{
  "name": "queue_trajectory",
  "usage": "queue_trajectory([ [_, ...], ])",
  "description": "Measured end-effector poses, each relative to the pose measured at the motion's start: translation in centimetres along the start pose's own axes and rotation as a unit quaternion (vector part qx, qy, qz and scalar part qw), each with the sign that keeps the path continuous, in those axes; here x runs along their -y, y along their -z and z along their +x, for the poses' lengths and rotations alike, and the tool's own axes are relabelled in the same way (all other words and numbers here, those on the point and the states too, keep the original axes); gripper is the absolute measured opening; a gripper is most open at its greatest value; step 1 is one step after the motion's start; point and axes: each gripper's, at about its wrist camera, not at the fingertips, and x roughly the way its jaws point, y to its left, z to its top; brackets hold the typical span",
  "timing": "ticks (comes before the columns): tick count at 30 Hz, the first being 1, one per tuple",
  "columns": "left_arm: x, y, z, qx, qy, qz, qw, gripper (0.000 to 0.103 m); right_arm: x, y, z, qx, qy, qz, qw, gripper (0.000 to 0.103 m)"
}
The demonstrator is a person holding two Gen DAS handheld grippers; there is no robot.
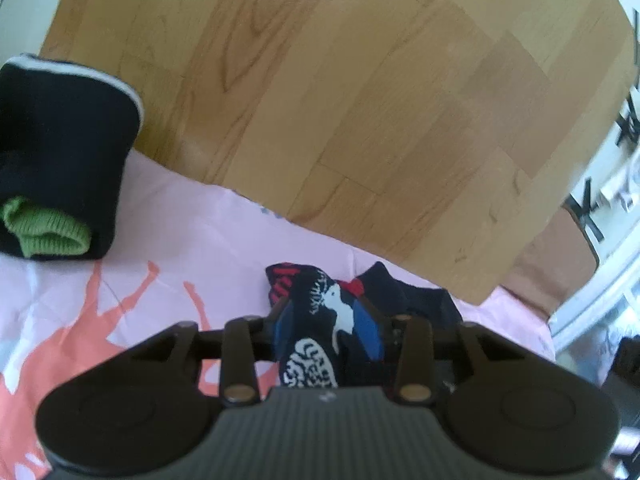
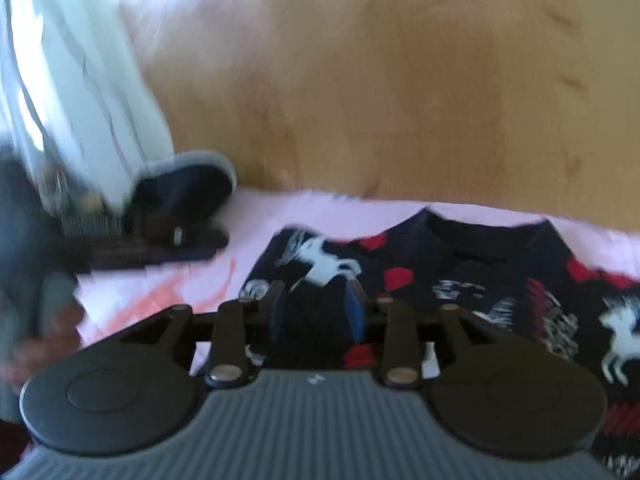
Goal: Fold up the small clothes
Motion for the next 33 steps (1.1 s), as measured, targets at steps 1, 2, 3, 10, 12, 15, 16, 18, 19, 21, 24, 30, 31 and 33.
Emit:
queue_trajectory([
  [1, 0.2, 0.2, 0.2, 0.0, -0.001, 0.006, 1.0, 0.035, 1.4, -0.1, -1.5, 0.021, 0.006, 0.03, 0.999, 0.042],
  [2, 0.3, 0.3, 0.7, -0.004, 0.002, 0.008, 1.0, 0.034, 2.9, -0.1, -2.8, 0.042, 0.025, 0.053, 0.997, 0.045],
  [3, 0.6, 0.5, 1.1, -0.01, 0.008, 0.008, 0.9999, 0.033, 4.3, -0.1, -3.9, 0.055, 0.049, 0.071, 0.995, 0.046],
  [10, 3.4, 3.2, 4.9, -0.049, -0.006, 0.043, 0.9979, 0.029, 8.1, 2.9, -2.5, -0.015, 0.072, 0.158, 0.985, 0.025],
  [12, 4.2, 4.6, 6.0, -0.046, -0.043, 0.082, 0.9946, 0.024, 7.2, 3.3, -2.3, -0.013, 0.075, 0.131, 0.988, 0.013],
  [15, 5.4, 6.2, 6.0, -0.01, -0.065, 0.141, 0.9878, 0.023, 8.7, 4.0, -3.4, 0.021, 0.097, 0.163, 0.982, 0.013],
  [16, 5.3, 6.3, 6.1, -0.011, -0.066, 0.141, 0.9877, 0.023, 9.7, 4.7, -3.4, 0.024, 0.102, 0.18, 0.978, 0.013],
  [18, 5.5, 6.4, 6.1, -0.009, -0.075, 0.147, 0.9863, 0.022, 10.6, 4.9, -3.9, 0.036, 0.089, 0.207, 0.974, 0.013],
  [19, 5.8, 6.6, 6.1, -0.006, -0.084, 0.159, 0.9837, 0.022, 10.6, 4.8, -4.0, 0.036, 0.091, 0.206, 0.974, 0.013],
  [21, 6.7, 7.2, 6.3, 0.001, -0.108, 0.188, 0.9761, 0.022, 10.5, 4.7, -4.0, 0.035, 0.09, 0.203, 0.974, 0.016],
  [24, 7.8, 7.9, 6.6, 0.008, -0.138, 0.223, 0.965, 0.023, 11.2, 4.8, -4.2, 0.039, 0.079, 0.217, 0.972, 0.021],
  [30, 7.9, 8.0, 6.5, 0.012, -0.143, 0.222, 0.9645, 0.023, 11.9, 4.9, -4.8, 0.051, 0.063, 0.242, 0.967, 0.03],
  [31, 7.8, 7.9, 6.5, 0.012, -0.142, 0.22, 0.965, 0.023, 11.9, 4.9, -4.7, 0.049, 0.064, 0.241, 0.967, 0.03],
  [33, 7.7, 7.9, 6.4, 0.012, -0.14, 0.218, 0.9659, 0.023, 11.8, 4.9, -4.7, 0.044, 0.068, 0.236, 0.968, 0.03],
])
